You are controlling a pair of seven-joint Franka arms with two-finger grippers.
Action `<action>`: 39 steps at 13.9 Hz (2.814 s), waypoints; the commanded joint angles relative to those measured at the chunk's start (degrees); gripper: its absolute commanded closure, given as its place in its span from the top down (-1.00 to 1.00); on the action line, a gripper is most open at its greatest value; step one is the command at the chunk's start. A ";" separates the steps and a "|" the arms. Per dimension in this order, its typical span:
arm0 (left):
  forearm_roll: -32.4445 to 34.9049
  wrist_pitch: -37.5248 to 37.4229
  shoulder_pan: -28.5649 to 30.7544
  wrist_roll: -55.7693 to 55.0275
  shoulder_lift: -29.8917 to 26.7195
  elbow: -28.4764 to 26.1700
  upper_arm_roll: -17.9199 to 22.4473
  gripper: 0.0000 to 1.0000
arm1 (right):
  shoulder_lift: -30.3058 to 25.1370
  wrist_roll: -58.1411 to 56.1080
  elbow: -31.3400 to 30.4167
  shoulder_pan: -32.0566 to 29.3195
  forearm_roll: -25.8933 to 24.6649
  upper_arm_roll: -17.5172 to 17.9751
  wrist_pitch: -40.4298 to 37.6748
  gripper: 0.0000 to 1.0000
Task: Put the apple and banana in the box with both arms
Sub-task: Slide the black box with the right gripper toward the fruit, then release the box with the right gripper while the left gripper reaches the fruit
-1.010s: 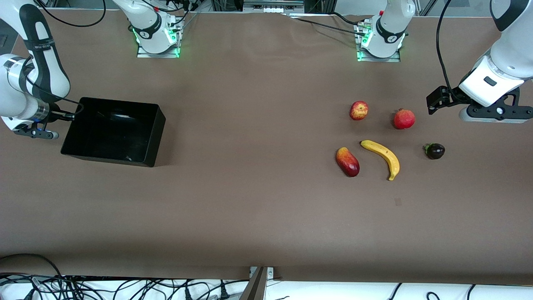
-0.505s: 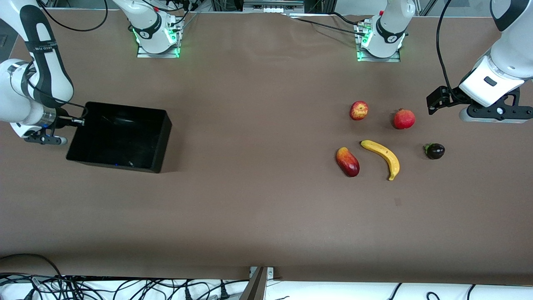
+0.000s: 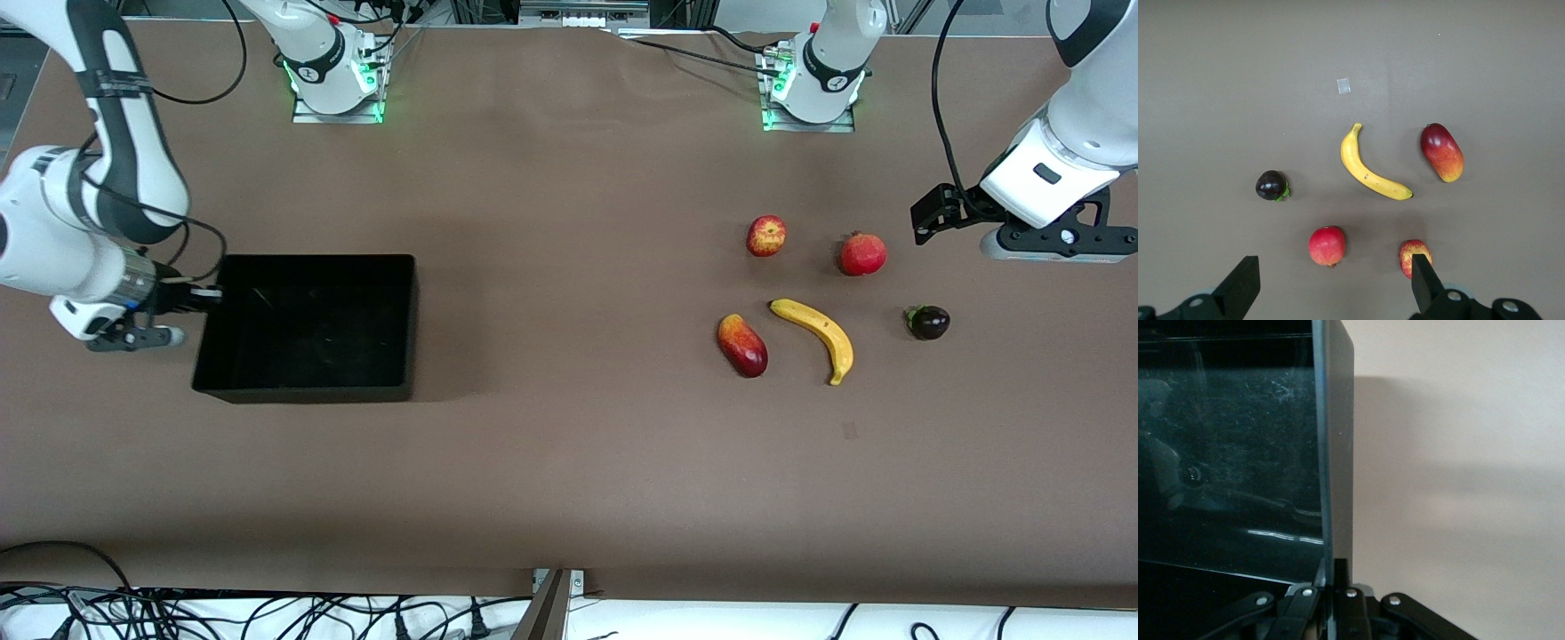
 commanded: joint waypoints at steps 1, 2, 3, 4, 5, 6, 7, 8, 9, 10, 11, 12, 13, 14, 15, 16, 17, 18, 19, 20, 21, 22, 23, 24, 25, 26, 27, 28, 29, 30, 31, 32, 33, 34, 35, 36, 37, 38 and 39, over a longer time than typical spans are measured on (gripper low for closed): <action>0.00 -0.91 -0.12 -0.07 0.51 1.41 -0.14 1.00 | 3.86 4.51 6.40 5.07 3.68 0.16 -3.23 -1.00; 0.00 -0.91 -0.12 -0.07 0.51 1.41 -0.14 1.00 | 5.36 6.79 8.24 7.61 5.08 0.16 -3.68 -1.00; 0.00 -0.91 -0.12 -0.07 0.51 1.41 -0.14 1.00 | 6.59 9.17 9.74 10.34 6.49 0.16 -3.77 -1.00; 0.00 -0.91 -0.12 -0.07 0.51 1.41 -0.14 1.00 | 7.91 11.97 11.06 12.89 7.98 0.16 -3.77 -1.00; 0.00 -0.91 -0.12 -0.07 0.51 1.41 -0.14 1.00 | 9.23 15.31 11.86 15.44 8.87 0.16 -3.77 -1.00; 0.00 -1.00 -0.03 -0.25 0.51 1.41 -0.14 1.00 | 10.46 19.60 12.56 18.60 9.83 0.16 -3.59 -1.00; 0.00 -1.00 -0.12 -0.51 0.51 1.41 -0.14 1.00 | 11.60 23.56 13.44 21.76 10.28 0.16 -3.24 -1.00; 0.00 -1.17 -0.03 -0.60 0.42 1.41 -0.14 1.00 | 13.00 27.00 14.75 24.05 10.98 0.16 -3.07 -1.00; -0.08 -1.17 -0.03 -0.69 0.51 1.41 -0.14 1.00 | 14.32 30.08 16.16 26.69 12.03 0.16 -2.89 -1.00; 0.00 -1.17 -0.03 -0.69 0.51 1.41 -0.14 1.00 | 15.38 32.63 17.39 29.24 12.91 0.16 -2.54 -1.00; 0.00 -1.17 -0.03 -0.69 0.51 1.41 -0.14 1.00 | 16.44 35.01 18.79 30.74 13.96 0.16 -2.28 -1.00; -0.08 -1.17 -0.03 -0.78 0.51 1.41 -0.05 1.00 | 17.23 36.94 19.85 32.06 14.84 0.16 -1.84 -1.00; -0.08 -1.17 0.23 -0.86 0.51 1.41 -0.05 1.00 | 17.76 38.27 20.30 33.81 15.55 0.16 -1.14 -1.00; -0.08 -1.17 0.32 -0.69 0.51 1.41 -0.05 1.00 | 18.20 39.50 20.39 35.49 15.56 0.16 0.00 -1.00; -0.08 -1.17 0.32 -0.78 0.51 1.41 -0.05 1.00 | 18.99 40.73 20.39 36.81 15.82 0.16 1.93 -1.00; -0.17 -1.17 0.32 -0.34 0.51 1.41 -0.05 1.00 | 19.52 42.05 20.39 38.82 15.91 0.16 4.21 -1.00; -0.43 -1.35 0.32 -0.34 0.60 1.32 -0.05 1.00 | 20.31 42.32 20.39 40.15 15.91 0.16 6.41 -1.00; -0.61 -1.35 0.41 -0.25 0.60 1.32 -0.05 1.00 | 20.66 42.24 20.39 40.94 15.73 0.16 7.47 -1.00; -0.70 -1.26 0.41 -0.16 0.86 1.41 -0.05 1.00 | 21.10 41.80 20.39 41.56 15.47 0.16 7.57 -1.00; -0.79 -1.26 0.41 -0.25 0.95 1.41 -0.05 1.00 | 21.19 41.19 20.48 42.18 15.12 0.16 7.57 -1.00; -0.79 -1.35 0.32 -0.25 1.04 1.41 -0.05 1.00 | 21.19 40.40 20.48 42.53 14.86 0.07 7.48 -1.00; -0.79 -1.35 0.15 -0.42 1.04 1.32 -0.05 1.00 | 21.28 39.61 20.48 42.71 14.42 0.07 7.48 -1.00; -0.79 -1.35 -0.11 -0.77 1.30 1.41 -0.14 1.00 | 21.37 39.43 20.48 42.88 14.24 0.07 7.48 -1.00; -0.79 -1.26 -0.12 -0.78 1.65 1.41 -0.14 1.00 | 21.80 39.34 20.48 42.88 14.15 0.07 7.48 -1.00; -0.79 -1.26 -0.12 -0.69 1.83 1.41 -0.05 1.00 | 21.89 39.42 20.48 42.88 14.15 0.07 7.48 -1.00; -0.79 -1.26 0.06 -0.51 1.91 1.41 -0.14 1.00 | 21.90 39.16 20.57 42.88 14.15 0.07 7.48 -1.00; -0.79 -1.26 -0.12 -0.69 2.44 1.41 -0.14 1.00 | 21.81 38.81 20.65 42.80 14.32 -0.01 7.31 -0.44; -0.79 -1.26 -0.20 -0.60 2.96 1.49 -0.14 1.00 | 21.55 38.81 21.09 42.45 14.33 -0.19 7.05 -0.12; -0.79 -1.17 -0.20 -0.60 3.49 1.50 -0.14 1.00 | 21.28 38.81 22.31 42.27 14.15 -0.36 6.87 0.87; -0.79 -1.09 -0.20 -0.17 4.37 1.50 -0.05 1.00 | 21.19 38.81 23.46 41.92 14.24 -0.45 5.91 1.00; -0.79 -1.00 0.14 -0.16 5.07 1.50 -0.05 1.00 | 20.50 38.90 24.60 41.66 14.15 -0.63 4.07 1.00; -0.79 -0.74 0.23 -0.07 5.86 1.93 -0.05 1.00 | 19.88 38.98 26.00 40.96 14.15 -0.72 2.14 1.00; -0.79 -0.73 0.23 -0.07 7.35 3.59 -0.05 1.00 | 18.66 38.81 27.15 40.17 14.06 -1.76 0.12 1.00; -0.87 -0.73 0.32 0.01 9.02 4.82 -0.05 1.00 | 17.34 38.72 28.29 39.81 14.06 -3.51 -1.47 1.00; -0.87 -0.65 0.24 0.01 10.34 6.31 -0.05 1.00 | 15.76 38.20 28.82 39.81 13.45 -5.88 -3.48 1.00; -0.87 -0.56 0.15 0.01 11.83 7.55 -0.05 1.00 | 14.09 36.37 29.09 39.81 11.62 -7.82 -5.07 1.00; -0.96 -0.56 -0.11 -0.16 12.98 8.52 -0.14 1.00 | 12.42 33.82 29.18 39.81 8.90 -9.23 -6.04 1.00; -2.27 -0.38 -0.38 -0.94 13.86 8.61 -0.05 1.00 | 10.49 32.23 29.09 39.72 7.57 -11.07 -7.10 1.00; -4.11 0.05 -0.29 -1.13 14.74 8.18 -0.05 1.00 | 8.38 31.87 29.09 39.63 7.64 -13.35 -10.15 1.00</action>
